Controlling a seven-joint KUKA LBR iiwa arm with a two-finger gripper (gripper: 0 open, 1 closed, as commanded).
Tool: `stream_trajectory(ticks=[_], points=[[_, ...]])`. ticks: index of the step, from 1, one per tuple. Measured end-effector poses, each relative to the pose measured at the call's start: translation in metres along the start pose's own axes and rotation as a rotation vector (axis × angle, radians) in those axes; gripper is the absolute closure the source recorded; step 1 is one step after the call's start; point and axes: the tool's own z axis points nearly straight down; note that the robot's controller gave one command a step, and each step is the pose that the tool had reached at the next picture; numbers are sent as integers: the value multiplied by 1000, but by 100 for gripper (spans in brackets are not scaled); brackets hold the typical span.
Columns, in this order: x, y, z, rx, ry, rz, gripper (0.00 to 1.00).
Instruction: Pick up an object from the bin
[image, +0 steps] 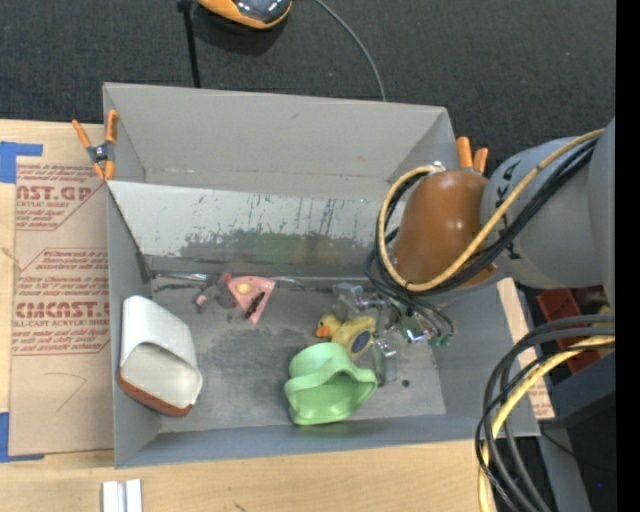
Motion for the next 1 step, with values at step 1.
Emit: stream_trajectory(ticks=[1], points=[[-9, 30, 18, 9, -27, -269, 100]])
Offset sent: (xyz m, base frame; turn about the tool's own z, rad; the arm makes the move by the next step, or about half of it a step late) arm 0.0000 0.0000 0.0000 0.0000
